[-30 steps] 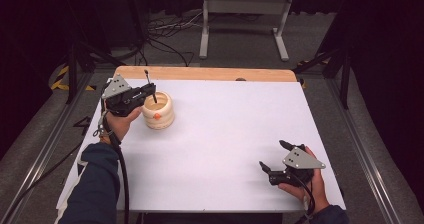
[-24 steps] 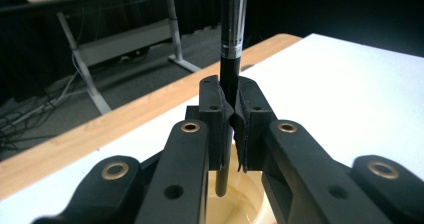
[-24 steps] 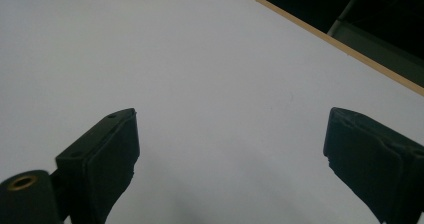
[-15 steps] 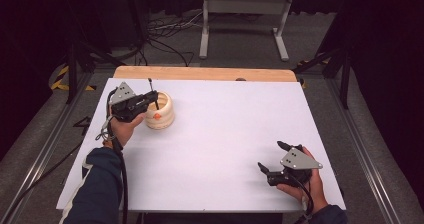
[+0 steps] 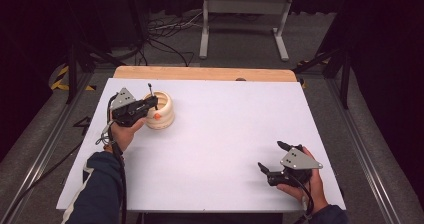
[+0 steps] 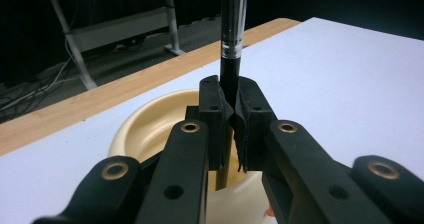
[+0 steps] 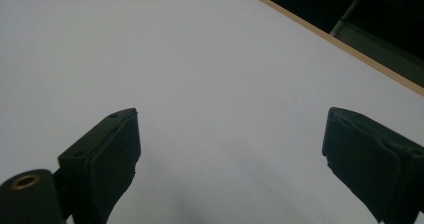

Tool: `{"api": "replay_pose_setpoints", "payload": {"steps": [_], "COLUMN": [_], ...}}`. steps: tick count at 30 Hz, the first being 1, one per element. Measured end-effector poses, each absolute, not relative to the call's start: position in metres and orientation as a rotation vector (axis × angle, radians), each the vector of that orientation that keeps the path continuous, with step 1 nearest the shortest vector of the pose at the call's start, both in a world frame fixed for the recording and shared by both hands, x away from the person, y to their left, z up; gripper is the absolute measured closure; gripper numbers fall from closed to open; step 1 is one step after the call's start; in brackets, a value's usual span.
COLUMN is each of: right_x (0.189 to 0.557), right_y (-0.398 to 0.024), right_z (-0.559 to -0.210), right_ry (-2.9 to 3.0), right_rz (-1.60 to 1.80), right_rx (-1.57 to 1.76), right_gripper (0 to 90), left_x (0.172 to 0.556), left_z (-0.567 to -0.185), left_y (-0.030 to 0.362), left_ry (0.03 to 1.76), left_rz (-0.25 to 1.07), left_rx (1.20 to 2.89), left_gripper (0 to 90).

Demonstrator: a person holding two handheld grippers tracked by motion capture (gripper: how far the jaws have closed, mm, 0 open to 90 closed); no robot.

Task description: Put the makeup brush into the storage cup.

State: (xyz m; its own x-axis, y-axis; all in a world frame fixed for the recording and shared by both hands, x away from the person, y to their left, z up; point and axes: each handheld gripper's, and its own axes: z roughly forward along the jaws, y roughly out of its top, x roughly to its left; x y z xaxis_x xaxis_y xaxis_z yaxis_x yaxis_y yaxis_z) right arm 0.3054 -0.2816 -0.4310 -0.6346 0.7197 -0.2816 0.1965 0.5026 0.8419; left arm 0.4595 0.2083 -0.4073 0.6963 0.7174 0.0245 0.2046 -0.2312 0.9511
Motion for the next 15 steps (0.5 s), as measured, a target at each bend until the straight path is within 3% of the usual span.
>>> {"api": "replay_pose_setpoints", "payload": {"steps": [15], "right_x": [0.3047], "right_y": [-0.2824], "right_z": [-0.4293], "right_ry": [2.110], "right_rz": [1.083], "right_rx": [0.746], "right_gripper": [9.2], "left_x": [0.4602], "left_z": [-0.4083], "left_y": [0.2091], "left_ry": [0.742], "left_rz": [0.571], "left_rx": [1.775], "left_gripper": [83.3]}}
